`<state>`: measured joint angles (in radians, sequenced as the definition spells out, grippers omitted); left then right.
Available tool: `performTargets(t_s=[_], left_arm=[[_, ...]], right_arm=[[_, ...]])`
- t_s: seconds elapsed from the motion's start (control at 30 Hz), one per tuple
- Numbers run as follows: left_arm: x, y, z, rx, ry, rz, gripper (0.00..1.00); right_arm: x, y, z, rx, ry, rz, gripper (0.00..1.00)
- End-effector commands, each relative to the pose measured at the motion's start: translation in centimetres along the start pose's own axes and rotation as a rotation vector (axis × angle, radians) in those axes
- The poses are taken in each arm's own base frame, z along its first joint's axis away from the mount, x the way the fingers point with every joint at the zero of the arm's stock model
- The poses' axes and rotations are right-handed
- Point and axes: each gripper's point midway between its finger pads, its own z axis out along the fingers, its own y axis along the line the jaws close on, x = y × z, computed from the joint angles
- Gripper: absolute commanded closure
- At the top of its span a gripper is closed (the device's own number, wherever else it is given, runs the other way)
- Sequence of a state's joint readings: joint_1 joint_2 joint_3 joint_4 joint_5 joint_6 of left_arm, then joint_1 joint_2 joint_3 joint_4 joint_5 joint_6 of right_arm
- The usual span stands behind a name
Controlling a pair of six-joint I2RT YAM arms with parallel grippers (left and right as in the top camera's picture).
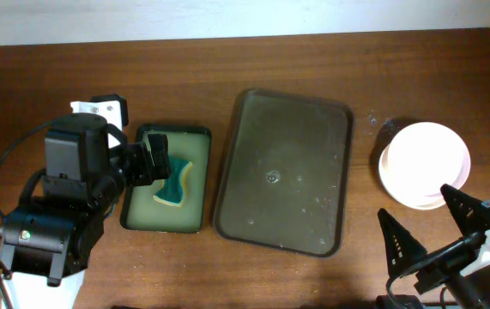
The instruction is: Clean dirty plates on tray and stack at the side
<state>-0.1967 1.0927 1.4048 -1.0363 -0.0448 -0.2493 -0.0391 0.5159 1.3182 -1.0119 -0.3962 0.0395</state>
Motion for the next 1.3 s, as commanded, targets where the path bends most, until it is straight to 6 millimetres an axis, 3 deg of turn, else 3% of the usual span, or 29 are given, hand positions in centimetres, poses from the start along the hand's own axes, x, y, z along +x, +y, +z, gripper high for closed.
performTargets(t_s=[0.0,0.07,0.1,0.17,0.3,0.4,0.57,0.63,0.67,0.77,1.17,1.27], left_arm=[[-0.5,0.2,-0.4,-0.009,-0.021,0.013,0.0],[-0.5,0.2,-0.4,-0.009,-0.021,0.012,0.0],[-0.5,0.2,-0.4,-0.009,-0.021,0.012,0.0],[-0.5,0.2,-0.4,-0.009,-0.021,0.012,0.0],[-0.5,0.2,-0.4,-0.009,-0.021,0.013,0.0],[-0.5,0.2,-0.4,-0.009,-0.021,0.012,0.0],[-0.5,0.2,-0.4,-0.009,-0.021,0.012,0.0],[-0.5,0.2,-0.4,-0.009,-0.021,0.012,0.0],[-0.5,0.2,-0.4,-0.009,-0.021,0.013,0.0],[-0.5,0.2,-0.4,-0.009,-0.021,0.013,0.0],[-0.3,0.2,-0.4,-0.01,-0.017,0.013,0.0],[-0.3,1.9,-1.0,-0.08,-0.116,0.005,0.0]], right_arm=[[2.0,-3.3,1.3,0.153,0.054,0.0,0.02],[4.3,-5.0,3.4,0.199,0.098,0.011,0.02],[7.1,-6.2,6.1,0.202,0.127,0.019,0.02],[11.6,-7.1,9.0,0.177,0.119,0.027,0.02],[16.9,-7.2,10.8,0.126,-0.045,-0.021,0.02],[18.5,-7.2,10.5,0.122,-0.153,-0.055,0.02],[20.6,-7.8,11.9,0.123,-0.152,-0.055,0.02],[22.4,-8.2,12.7,0.125,-0.148,-0.054,0.02],[21.5,-8.1,12.6,0.122,-0.182,-0.064,0.02],[22.4,-8.2,12.8,0.124,-0.147,-0.054,0.01],[22.4,-8.2,12.8,0.124,-0.147,-0.054,0.02],[22.4,-8.2,12.8,0.124,-0.147,-0.054,0.02]])
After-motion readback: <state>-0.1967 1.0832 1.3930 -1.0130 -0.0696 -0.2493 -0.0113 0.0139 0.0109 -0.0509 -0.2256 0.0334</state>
